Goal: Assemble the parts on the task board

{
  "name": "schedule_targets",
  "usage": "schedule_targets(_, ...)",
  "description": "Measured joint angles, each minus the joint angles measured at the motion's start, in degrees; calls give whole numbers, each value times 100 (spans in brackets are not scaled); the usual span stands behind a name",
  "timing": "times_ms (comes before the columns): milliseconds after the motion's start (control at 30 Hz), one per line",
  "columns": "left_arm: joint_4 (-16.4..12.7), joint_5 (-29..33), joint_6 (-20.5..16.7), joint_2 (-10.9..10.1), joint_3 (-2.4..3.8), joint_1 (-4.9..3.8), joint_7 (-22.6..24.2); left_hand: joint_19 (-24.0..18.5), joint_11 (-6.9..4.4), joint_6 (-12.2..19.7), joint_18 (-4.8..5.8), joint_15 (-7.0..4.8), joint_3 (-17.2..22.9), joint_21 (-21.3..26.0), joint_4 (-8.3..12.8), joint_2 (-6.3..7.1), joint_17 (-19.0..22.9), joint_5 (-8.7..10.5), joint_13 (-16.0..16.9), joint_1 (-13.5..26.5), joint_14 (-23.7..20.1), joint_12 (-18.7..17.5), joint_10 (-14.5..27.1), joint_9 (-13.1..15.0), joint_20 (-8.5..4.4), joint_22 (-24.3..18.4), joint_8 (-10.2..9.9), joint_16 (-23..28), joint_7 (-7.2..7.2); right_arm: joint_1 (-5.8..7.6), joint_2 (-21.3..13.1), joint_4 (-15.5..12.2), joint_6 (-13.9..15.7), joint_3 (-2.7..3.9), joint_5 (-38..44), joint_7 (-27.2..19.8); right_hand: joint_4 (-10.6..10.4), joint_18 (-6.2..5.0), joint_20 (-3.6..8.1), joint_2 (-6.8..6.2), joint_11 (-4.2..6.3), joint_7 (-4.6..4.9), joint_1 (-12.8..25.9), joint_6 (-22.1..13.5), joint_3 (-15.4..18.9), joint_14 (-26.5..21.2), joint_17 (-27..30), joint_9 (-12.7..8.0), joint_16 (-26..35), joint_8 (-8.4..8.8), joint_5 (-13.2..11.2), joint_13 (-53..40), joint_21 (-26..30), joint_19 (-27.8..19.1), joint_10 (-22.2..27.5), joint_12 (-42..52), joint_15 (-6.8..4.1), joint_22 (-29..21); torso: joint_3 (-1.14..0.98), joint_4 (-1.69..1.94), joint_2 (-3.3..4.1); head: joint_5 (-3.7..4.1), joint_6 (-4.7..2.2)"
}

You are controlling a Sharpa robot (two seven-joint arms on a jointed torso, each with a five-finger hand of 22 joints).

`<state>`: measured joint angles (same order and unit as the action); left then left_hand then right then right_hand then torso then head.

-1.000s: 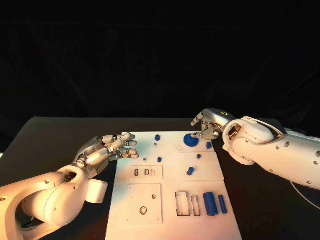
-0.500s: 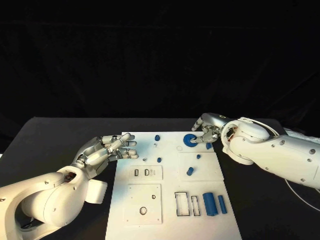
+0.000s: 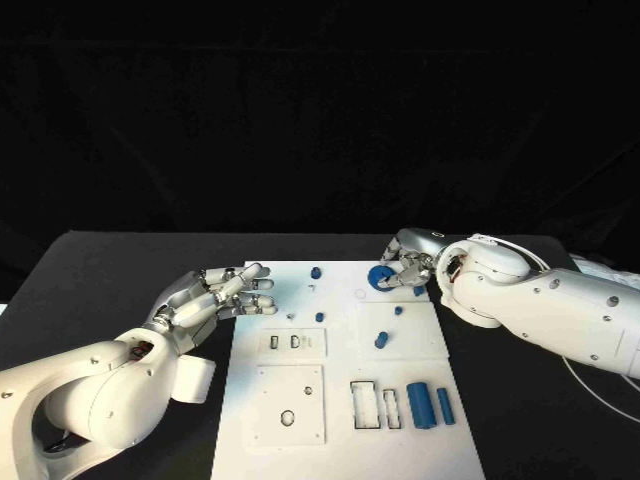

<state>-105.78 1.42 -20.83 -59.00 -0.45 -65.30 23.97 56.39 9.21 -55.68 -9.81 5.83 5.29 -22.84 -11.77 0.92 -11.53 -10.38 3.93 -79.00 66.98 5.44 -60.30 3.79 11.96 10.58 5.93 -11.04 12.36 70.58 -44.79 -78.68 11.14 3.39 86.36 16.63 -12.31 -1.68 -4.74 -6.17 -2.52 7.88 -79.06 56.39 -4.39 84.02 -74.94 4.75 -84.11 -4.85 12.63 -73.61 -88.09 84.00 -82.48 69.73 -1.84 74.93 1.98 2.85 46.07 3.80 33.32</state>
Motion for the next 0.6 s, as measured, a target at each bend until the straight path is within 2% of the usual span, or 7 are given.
schedule_targets(233,7,1,3,1,0,0,-3,0,0,0,1,0,0,0,0,0,0,0,0,0,0,0,0,0,0,0,0,0,0,-16,46,54,-43,3,83,2,38,0,0,51,-15,-19,-51,61,-7,0,1,11,-6,-23,0,-105,0,0,-35,99,0,-1,2,0,1,-2,16)
schedule_targets(433,11,2,5,3,0,0,-5,0,0,0,0,0,0,0,0,0,1,0,0,0,0,0,0,0,0,0,0,0,0,-19,75,67,-49,11,158,1,121,0,0,98,15,-44,-146,226,-70,0,1,26,-23,-74,-2,-157,-24,0,-66,215,0,-1,2,2,1,-4,32)
schedule_targets(600,16,3,8,4,0,0,-7,0,0,0,0,0,0,0,0,0,1,0,0,0,0,0,0,0,0,0,0,0,0,-22,81,43,-48,18,311,1,320,0,0,130,15,-88,-370,377,-256,1,1,49,-55,-130,-193,-161,-46,0,-67,330,1,-1,3,2,1,-8,44)
